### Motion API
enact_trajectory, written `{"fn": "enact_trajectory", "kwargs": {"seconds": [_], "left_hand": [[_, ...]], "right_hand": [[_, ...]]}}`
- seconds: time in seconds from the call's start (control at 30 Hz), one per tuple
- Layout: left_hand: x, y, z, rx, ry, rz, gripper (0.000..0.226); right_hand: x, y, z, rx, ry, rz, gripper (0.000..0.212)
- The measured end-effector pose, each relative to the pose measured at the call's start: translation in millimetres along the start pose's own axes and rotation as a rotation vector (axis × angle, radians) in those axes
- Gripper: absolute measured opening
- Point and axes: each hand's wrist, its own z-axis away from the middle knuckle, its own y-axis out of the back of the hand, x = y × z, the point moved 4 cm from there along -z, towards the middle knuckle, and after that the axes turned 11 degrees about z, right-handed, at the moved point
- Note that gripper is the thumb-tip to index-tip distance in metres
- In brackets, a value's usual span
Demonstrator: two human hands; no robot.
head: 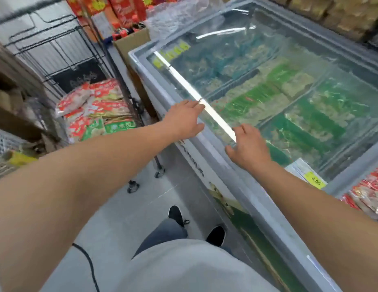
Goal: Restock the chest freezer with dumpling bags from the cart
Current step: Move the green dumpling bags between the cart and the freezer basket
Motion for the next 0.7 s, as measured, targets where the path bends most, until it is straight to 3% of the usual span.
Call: {"fn": "enact_trajectory", "kwargs": {"seconds": [0.33, 0.7], "left_hand": [[-172, -10, 184, 0.136, 0.475, 0.123, 0.070], [-291, -44, 315, 0.180, 0.696, 0.281, 0.068]], "right_hand": [[-215, -21, -17, -0.090, 0.487, 0.175, 0.060], [-381, -70, -22, -0.174, 0.659, 0.258, 0.062]]}}
